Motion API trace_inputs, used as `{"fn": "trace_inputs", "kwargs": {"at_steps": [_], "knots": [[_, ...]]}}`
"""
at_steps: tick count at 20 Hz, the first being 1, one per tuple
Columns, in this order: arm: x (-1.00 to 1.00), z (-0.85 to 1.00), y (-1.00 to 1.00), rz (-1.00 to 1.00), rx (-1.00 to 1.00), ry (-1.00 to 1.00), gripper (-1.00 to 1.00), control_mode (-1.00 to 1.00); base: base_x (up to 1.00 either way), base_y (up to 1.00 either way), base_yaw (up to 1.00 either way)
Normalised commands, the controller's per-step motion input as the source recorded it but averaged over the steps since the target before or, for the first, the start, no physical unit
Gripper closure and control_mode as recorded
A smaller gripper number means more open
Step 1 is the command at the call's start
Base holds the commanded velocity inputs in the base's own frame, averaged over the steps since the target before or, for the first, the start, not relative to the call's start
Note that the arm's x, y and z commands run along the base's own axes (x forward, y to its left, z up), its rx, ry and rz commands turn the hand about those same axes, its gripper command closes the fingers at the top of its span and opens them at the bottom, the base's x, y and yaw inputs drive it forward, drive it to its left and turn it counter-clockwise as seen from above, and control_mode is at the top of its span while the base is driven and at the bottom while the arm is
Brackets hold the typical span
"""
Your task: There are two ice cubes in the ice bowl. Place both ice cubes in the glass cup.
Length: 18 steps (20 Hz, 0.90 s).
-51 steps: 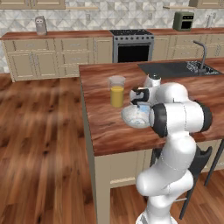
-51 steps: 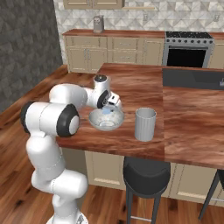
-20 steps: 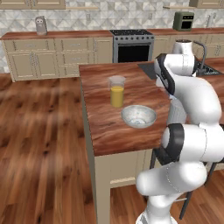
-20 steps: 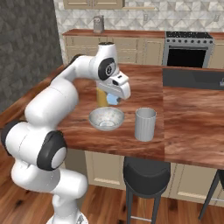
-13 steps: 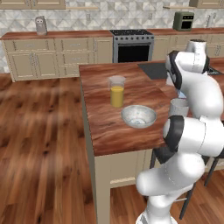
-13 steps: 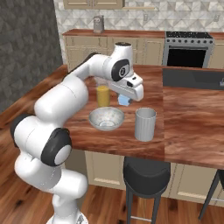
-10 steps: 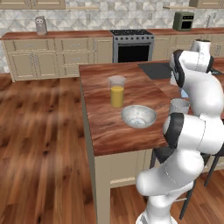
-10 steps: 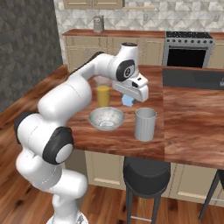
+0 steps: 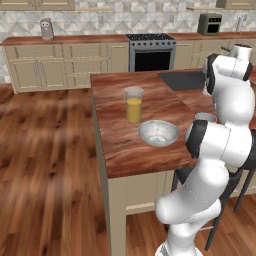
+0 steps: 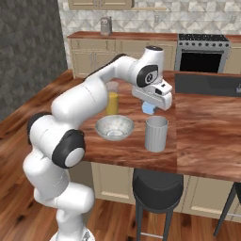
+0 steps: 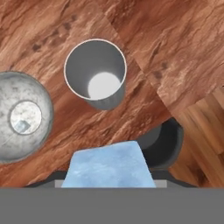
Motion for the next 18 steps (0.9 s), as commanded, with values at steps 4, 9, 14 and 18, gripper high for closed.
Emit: {"fn": "trace_inputs", "kwargs": {"at_steps": [4, 9, 14, 18], "knots": [[0.26, -0.07, -0.26, 0.0, 0.0, 0.0, 1.0, -1.0, 0.0, 0.0, 0.0], [0.32, -0.14, -0.1, 0.0, 0.0, 0.0, 1.0, -1.0, 0.0, 0.0, 0.0], [0.41, -0.27, 0.0, 0.0, 0.0, 0.0, 1.0, -1.0, 0.0, 0.0, 0.0], [0.37, -0.38, 0.0, 0.0, 0.0, 0.0, 1.0, -1.0, 0.0, 0.0, 0.0]]}}
